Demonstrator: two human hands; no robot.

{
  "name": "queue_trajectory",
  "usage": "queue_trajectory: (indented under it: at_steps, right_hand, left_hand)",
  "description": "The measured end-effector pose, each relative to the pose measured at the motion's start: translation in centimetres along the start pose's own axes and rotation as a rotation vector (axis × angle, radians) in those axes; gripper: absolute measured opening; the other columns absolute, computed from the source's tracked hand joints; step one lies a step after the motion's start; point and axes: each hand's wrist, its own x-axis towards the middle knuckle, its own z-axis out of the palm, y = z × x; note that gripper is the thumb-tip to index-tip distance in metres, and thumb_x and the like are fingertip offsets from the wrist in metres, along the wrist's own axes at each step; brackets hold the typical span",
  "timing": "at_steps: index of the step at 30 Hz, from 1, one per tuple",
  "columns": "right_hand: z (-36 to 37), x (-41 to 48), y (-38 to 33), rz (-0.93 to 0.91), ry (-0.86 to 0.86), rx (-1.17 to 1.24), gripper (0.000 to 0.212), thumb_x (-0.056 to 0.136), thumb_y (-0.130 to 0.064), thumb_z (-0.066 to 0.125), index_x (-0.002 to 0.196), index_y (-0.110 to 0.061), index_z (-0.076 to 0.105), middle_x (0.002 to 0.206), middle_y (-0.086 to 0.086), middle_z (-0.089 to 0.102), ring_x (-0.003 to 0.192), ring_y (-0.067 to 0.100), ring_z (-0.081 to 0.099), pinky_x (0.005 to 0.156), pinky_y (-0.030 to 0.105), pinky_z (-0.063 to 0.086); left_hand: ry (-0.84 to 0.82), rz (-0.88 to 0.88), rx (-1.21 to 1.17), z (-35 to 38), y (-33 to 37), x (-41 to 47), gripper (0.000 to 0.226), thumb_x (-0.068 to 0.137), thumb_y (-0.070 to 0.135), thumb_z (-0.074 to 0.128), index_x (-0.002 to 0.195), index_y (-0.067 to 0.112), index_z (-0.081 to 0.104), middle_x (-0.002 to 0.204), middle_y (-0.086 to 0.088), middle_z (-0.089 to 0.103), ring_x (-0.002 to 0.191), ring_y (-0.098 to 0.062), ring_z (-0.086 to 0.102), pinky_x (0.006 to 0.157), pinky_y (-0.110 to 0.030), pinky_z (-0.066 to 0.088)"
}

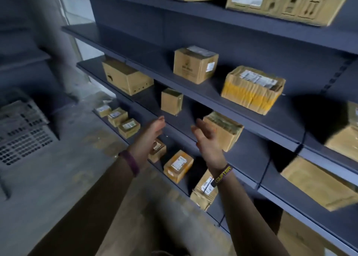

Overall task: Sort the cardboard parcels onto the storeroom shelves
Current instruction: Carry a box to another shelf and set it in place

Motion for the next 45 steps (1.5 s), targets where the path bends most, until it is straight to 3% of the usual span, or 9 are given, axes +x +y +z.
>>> queue_trajectory:
  at_steps: [7, 13, 16, 20, 23, 29, 33, 36, 45]
  right_hand:
    - [11.1, 11.5, 0.6, 0.031, -0.122, 0.022, 0.04, 0.096, -0.026, 0.056, 0.135, -0.019, 0.049, 0.143, 0.002, 0.05, 0.128, 0.014, 0.049, 0.104, 0.03, 0.038]
    - [21.6, 24.5, 1.4, 0.018, -0.243, -0.027, 0.008, 0.095, -0.02, 0.058, 0.101, -0.02, 0.054, 0.092, -0.009, 0.054, 0.084, 0.004, 0.051, 0.071, 0.016, 0.041]
    - [26.9, 31.1, 0.8, -0.013, -0.287, -0.079, 0.029, 0.097, -0.018, 0.054, 0.118, 0.001, 0.055, 0.117, 0.008, 0.057, 0.11, 0.02, 0.054, 0.087, 0.025, 0.04]
    - [32.6, 37.4, -0.1, -0.078, -0.37, -0.201, 0.049, 0.1, -0.028, 0.048, 0.144, -0.007, 0.041, 0.147, 0.006, 0.044, 0.132, 0.012, 0.04, 0.088, 0.0, 0.03]
    - [36.3, 41.4, 0.3, -0.025, -0.361, -0.192, 0.047, 0.099, -0.025, 0.053, 0.143, -0.01, 0.043, 0.146, 0.01, 0.046, 0.116, 0.016, 0.048, 0.081, 0.014, 0.039]
    - [41.9, 46.8, 4.9, 0.071, -0.355, -0.292, 0.051, 0.099, -0.028, 0.052, 0.145, -0.007, 0.04, 0.147, 0.009, 0.046, 0.132, 0.017, 0.044, 0.082, 0.005, 0.036]
    - [44.8, 51.2, 8.3, 0.148, -0.211, -0.319, 0.046, 0.1, -0.025, 0.051, 0.141, -0.008, 0.044, 0.144, 0.01, 0.048, 0.132, 0.023, 0.046, 0.094, 0.019, 0.039]
    - [46.6, 54.1, 10.9, 0.174, 0.196, -0.26, 0.032, 0.096, -0.02, 0.058, 0.124, -0.004, 0.055, 0.124, 0.016, 0.061, 0.111, 0.027, 0.058, 0.094, 0.038, 0.047]
    - [52.4, 59.8, 14.3, 0.324, 0.747, -0.09, 0.048, 0.098, -0.034, 0.052, 0.138, -0.009, 0.04, 0.137, 0.015, 0.05, 0.124, 0.028, 0.05, 0.103, 0.035, 0.04]
  left_hand:
    - [0.161, -0.054, -0.046, -9.2, 2.5, 9.7, 0.042, 0.094, 0.044, 0.048, 0.13, 0.024, 0.055, 0.132, 0.003, 0.057, 0.12, -0.015, 0.052, 0.09, -0.032, 0.042]
    - [0.235, 0.017, -0.094, -16.6, 6.1, 20.7, 0.019, 0.096, 0.035, 0.048, 0.092, 0.025, 0.064, 0.086, 0.01, 0.067, 0.074, 0.001, 0.064, 0.062, -0.024, 0.043]
    - [0.254, 0.042, -0.124, -20.2, 8.4, 26.2, 0.021, 0.098, 0.029, 0.048, 0.108, 0.019, 0.063, 0.088, 0.011, 0.066, 0.058, 0.01, 0.063, 0.047, -0.011, 0.047]
    - [0.255, 0.001, -0.123, -25.0, 10.7, 32.0, 0.017, 0.097, 0.029, 0.049, 0.101, 0.024, 0.065, 0.107, 0.005, 0.065, 0.087, 0.002, 0.063, 0.06, -0.012, 0.049]
    - [0.285, -0.006, -0.058, -28.8, 11.2, 36.5, 0.02, 0.1, 0.03, 0.042, 0.112, 0.026, 0.058, 0.13, -0.001, 0.056, 0.123, -0.015, 0.05, 0.087, -0.028, 0.036]
    - [0.241, -0.075, -0.047, -34.7, 9.6, 46.0, 0.024, 0.098, 0.034, 0.045, 0.115, 0.025, 0.06, 0.126, 0.002, 0.057, 0.119, -0.014, 0.05, 0.085, -0.026, 0.035]
    - [0.144, -0.125, -0.074, -38.1, 7.4, 54.0, 0.011, 0.096, 0.033, 0.051, 0.093, 0.032, 0.061, 0.102, 0.013, 0.062, 0.09, 0.002, 0.056, 0.073, -0.019, 0.039]
    - [0.11, -0.164, 0.008, -41.8, 5.9, 60.9, 0.016, 0.096, 0.03, 0.051, 0.085, 0.027, 0.062, 0.087, 0.013, 0.06, 0.077, -0.001, 0.054, 0.065, -0.022, 0.04]
    - [-0.12, -0.212, 0.188, -51.3, 4.0, 79.3, 0.072, 0.09, 0.038, 0.059, 0.149, 0.017, 0.023, 0.153, -0.01, 0.031, 0.139, -0.029, 0.033, 0.111, -0.04, 0.031]
